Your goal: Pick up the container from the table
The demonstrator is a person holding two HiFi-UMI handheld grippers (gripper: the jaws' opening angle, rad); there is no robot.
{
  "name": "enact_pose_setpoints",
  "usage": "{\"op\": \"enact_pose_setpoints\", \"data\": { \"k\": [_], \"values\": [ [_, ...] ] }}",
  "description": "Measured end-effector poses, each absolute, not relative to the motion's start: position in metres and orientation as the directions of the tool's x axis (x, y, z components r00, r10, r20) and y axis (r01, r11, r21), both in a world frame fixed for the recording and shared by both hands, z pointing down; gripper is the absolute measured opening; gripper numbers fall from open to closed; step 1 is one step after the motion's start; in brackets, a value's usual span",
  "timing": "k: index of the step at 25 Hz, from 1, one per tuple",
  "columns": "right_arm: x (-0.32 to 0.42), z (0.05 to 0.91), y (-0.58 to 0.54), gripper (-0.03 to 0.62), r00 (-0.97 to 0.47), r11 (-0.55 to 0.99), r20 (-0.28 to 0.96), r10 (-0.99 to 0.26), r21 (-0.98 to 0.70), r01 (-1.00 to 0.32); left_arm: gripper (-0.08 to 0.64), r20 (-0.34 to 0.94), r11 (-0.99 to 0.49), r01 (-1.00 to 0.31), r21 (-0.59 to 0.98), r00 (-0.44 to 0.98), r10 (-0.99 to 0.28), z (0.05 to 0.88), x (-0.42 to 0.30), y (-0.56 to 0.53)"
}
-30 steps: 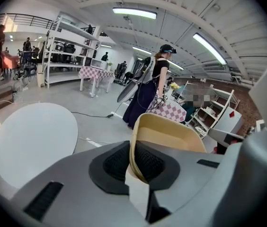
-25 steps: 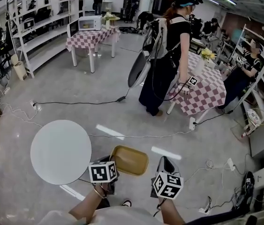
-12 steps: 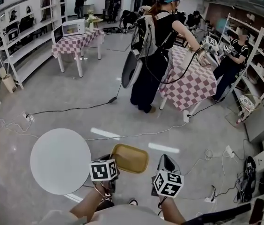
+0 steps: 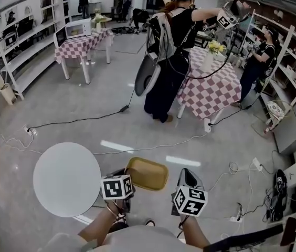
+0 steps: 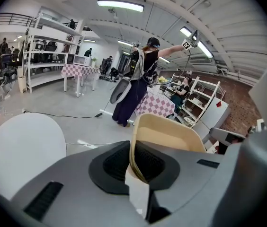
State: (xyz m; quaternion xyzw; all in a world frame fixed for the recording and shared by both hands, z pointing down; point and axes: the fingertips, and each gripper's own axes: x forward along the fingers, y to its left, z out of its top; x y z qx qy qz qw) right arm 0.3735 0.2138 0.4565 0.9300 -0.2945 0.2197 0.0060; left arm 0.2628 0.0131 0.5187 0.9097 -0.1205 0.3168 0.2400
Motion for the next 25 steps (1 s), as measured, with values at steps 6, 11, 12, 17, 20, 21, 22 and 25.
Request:
{"op": "enact_pose_setpoints", "data": {
  "k": [6,11,12,17,20,21,22,25],
  "values": [
    [0.3804,0.4574,0.2152,0.025,0.729,-0.827,0.413,-0.546,-0.123,-0.549,0.040,0.644,-0.860,-0.370,0.351,0.763,-0.065,0.5206,0.2667,0.0142],
    [0.3781,0.4558,0.2118,0.025,0.726,-0.823,0.416,-0.548,-0.111,-0.558,0.040,0.646,-0.861,-0.370,0.349,0.761,-0.065,0.5205,0.2663,0.0123],
    [0.3781,0.4553,0.2112,0.024,0.725,-0.822,0.416,-0.549,-0.109,-0.559,0.040,0.646,-0.861,-0.369,0.349,0.760,-0.064,0.5203,0.2666,0.0122],
    [0.3806,0.4560,0.2128,0.025,0.726,-0.823,0.418,-0.546,-0.102,-0.559,0.040,0.648,-0.862,-0.366,0.352,0.760,-0.058,0.5227,0.2691,0.0145],
    [0.3804,0.4563,0.2124,0.025,0.729,-0.824,0.417,-0.543,-0.098,-0.558,0.040,0.648,-0.860,-0.368,0.354,0.759,-0.058,0.5247,0.2679,0.0131],
    [0.3806,0.4564,0.2116,0.023,0.730,-0.824,0.417,-0.542,-0.096,-0.558,0.040,0.647,-0.859,-0.369,0.355,0.760,-0.059,0.5251,0.2678,0.0120],
    [0.3808,0.4564,0.2109,0.025,0.730,-0.825,0.416,-0.542,-0.095,-0.557,0.040,0.646,-0.859,-0.369,0.355,0.761,-0.060,0.5252,0.2680,0.0108],
    [0.3814,0.4564,0.2082,0.025,0.731,-0.825,0.416,-0.540,-0.092,-0.557,0.040,0.642,-0.856,-0.371,0.359,0.764,-0.062,0.5256,0.2683,0.0075]
  ]
}}
